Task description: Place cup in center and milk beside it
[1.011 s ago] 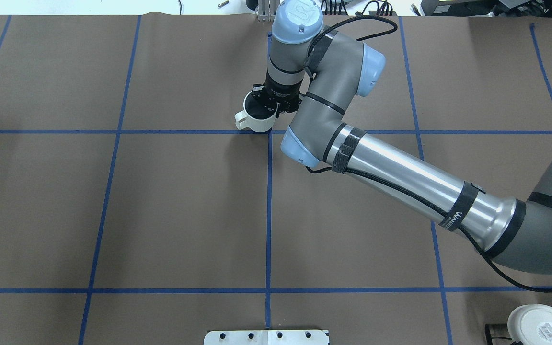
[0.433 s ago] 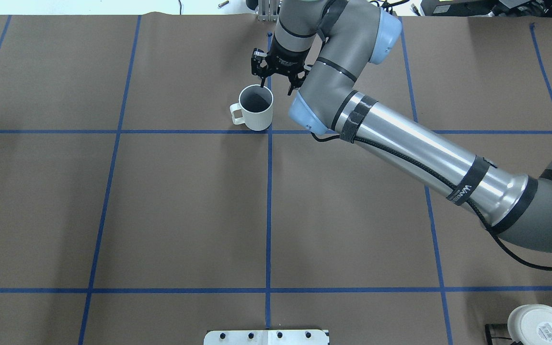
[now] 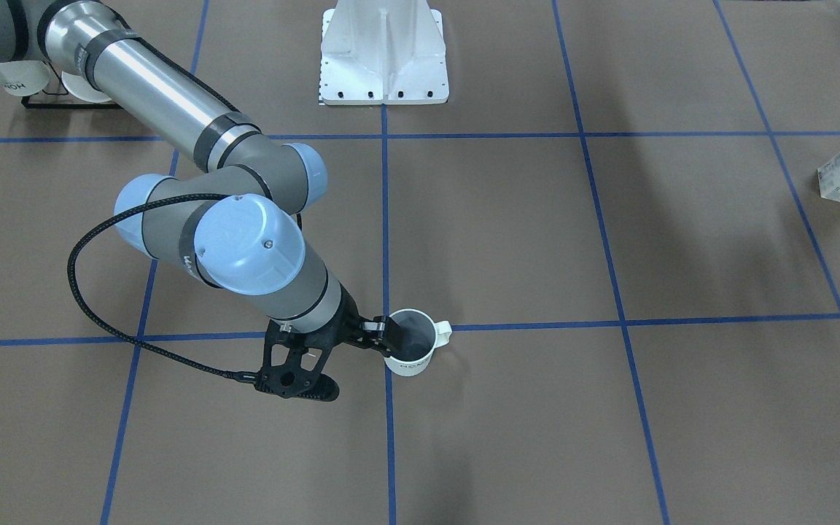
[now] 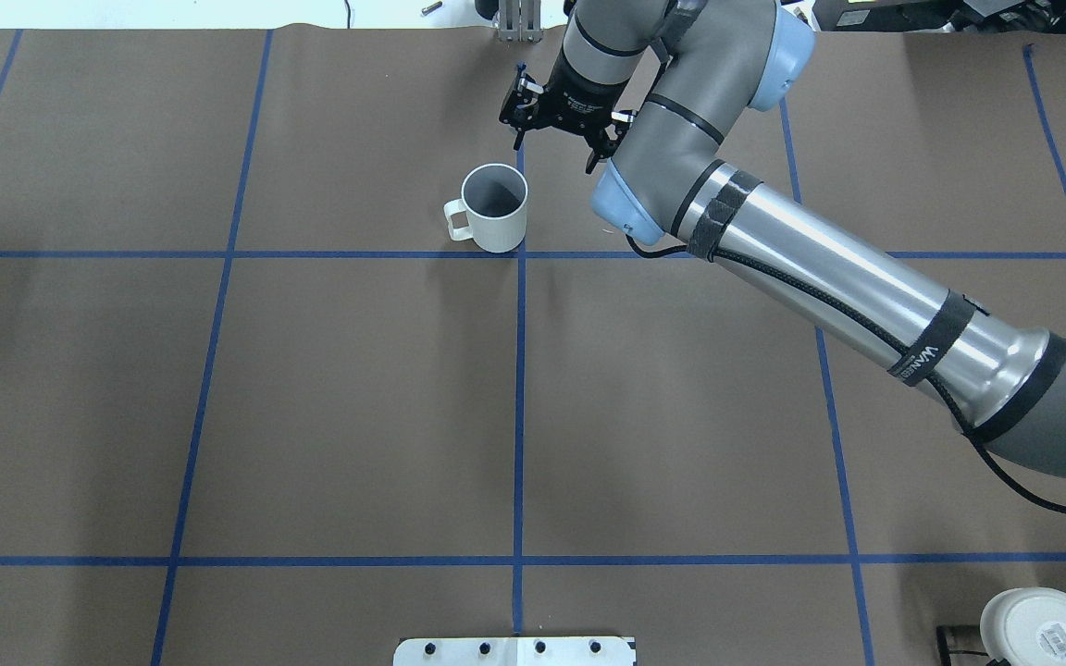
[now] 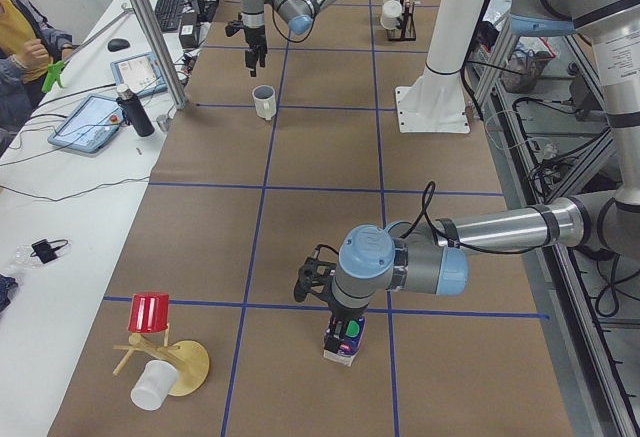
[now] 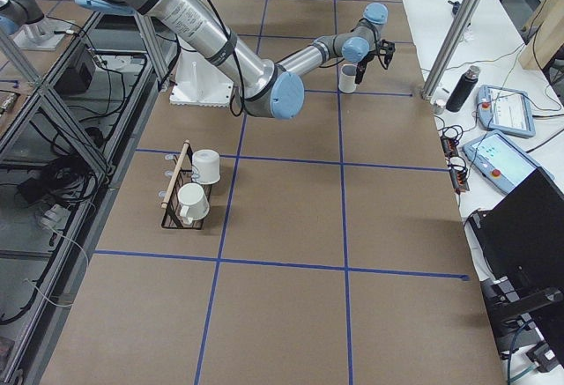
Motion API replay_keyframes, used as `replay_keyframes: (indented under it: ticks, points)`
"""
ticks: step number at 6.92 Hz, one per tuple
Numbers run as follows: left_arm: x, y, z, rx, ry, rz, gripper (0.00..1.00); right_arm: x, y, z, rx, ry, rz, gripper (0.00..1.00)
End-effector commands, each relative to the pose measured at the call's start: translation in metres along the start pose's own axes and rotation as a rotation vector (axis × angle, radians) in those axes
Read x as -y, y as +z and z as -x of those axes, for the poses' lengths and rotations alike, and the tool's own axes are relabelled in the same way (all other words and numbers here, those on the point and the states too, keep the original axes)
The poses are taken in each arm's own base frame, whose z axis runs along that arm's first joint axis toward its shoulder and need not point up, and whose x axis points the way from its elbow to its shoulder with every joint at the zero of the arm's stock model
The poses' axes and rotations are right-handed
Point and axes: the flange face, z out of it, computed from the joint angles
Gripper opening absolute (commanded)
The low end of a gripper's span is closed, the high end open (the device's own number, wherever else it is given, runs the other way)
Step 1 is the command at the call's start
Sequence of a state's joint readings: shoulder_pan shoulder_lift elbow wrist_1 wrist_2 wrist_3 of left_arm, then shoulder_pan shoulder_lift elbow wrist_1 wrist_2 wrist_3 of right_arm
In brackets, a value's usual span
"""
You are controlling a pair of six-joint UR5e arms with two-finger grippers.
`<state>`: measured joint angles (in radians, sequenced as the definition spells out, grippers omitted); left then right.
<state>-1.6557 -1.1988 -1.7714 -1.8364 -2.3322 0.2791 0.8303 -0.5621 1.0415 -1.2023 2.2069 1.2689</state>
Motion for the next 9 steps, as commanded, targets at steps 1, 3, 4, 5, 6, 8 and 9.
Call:
replay_keyframes:
  ticks: [1, 3, 4, 5, 6, 8, 9]
  points:
    - [-0.002, 0.007, 0.001, -0.023, 0.002, 0.007, 0.98, 0.001, 0.006, -0.011, 0.007, -0.003, -0.002, 1.00]
    - [-0.006, 0.018, 0.009, -0.005, -0.013, 0.033, 0.98, 0.001, 0.008, -0.015, 0.005, -0.004, -0.001, 1.00]
    - [-0.003, 0.020, 0.007, -0.012, -0.018, 0.037, 0.98, -0.001, 0.008, -0.015, 0.007, -0.005, -0.002, 1.00]
    - [-0.002, 0.023, 0.004, -0.015, -0.023, 0.047, 0.98, -0.003, 0.008, -0.022, 0.008, -0.008, -0.002, 1.00]
    - [-0.002, 0.026, 0.004, -0.029, -0.025, 0.050, 0.98, -0.003, 0.009, -0.025, 0.007, -0.007, -0.002, 1.00]
    - [-0.004, 0.040, 0.002, -0.061, -0.023, 0.077, 0.98, -0.003, 0.009, -0.026, 0.006, -0.008, -0.001, 1.00]
    - [-0.007, 0.047, 0.006, -0.062, -0.028, 0.092, 0.90, -0.002, 0.009, -0.028, 0.005, -0.009, -0.002, 1.00]
